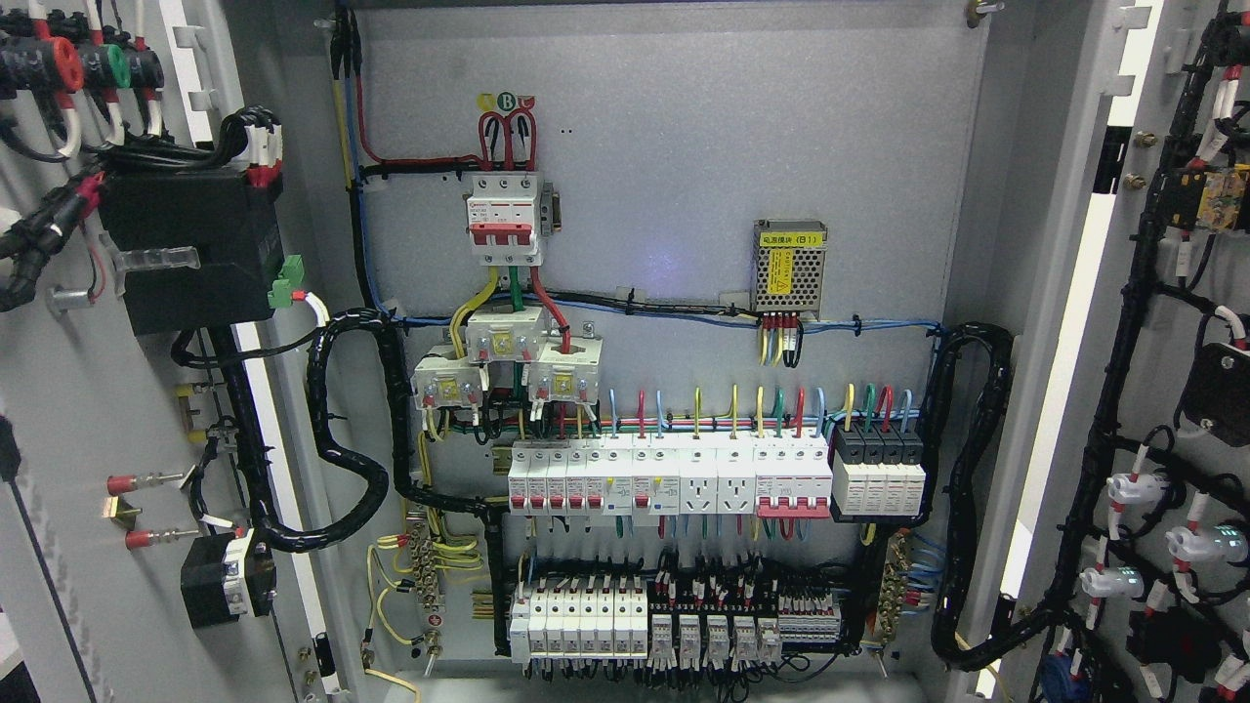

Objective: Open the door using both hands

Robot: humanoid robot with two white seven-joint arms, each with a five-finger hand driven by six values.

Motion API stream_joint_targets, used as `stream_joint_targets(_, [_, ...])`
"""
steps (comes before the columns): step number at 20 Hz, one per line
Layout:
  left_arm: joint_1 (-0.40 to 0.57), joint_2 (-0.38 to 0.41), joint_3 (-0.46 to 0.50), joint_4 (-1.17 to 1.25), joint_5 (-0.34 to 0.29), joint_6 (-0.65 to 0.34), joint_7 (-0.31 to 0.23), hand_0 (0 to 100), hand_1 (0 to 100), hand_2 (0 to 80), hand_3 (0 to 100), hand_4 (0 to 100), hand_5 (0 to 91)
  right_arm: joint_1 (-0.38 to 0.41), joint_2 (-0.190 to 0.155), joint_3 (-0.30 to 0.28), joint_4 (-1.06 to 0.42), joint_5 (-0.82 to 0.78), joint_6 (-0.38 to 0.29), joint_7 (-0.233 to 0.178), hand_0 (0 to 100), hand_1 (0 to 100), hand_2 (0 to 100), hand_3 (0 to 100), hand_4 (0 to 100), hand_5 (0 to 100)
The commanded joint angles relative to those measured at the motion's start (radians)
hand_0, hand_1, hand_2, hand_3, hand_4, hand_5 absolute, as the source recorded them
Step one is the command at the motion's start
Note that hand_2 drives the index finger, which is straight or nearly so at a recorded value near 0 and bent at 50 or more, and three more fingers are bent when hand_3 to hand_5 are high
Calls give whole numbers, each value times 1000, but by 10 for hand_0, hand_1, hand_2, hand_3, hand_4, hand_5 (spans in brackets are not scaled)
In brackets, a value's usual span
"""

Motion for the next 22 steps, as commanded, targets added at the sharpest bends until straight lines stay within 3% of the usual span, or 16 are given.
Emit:
stream_joint_targets(1, [31, -33, 0, 0, 3, 1, 0, 0, 0, 0, 0, 42, 0, -4, 34, 14, 25, 9, -2, -1, 0, 0, 0, 0, 0, 0])
stream_joint_targets(14, [31, -33, 0, 0, 3, 1, 0, 0, 0, 0, 0, 42, 0, -32, 49, 36, 41, 25, -2, -7, 0, 0, 0, 0, 0, 0])
stream_joint_targets(22, [31, -33, 0, 0, 3, 1, 0, 0, 0, 0, 0, 41, 0, -20, 32, 17, 48, 26, -11, -27, 0, 0, 0, 0, 0, 0])
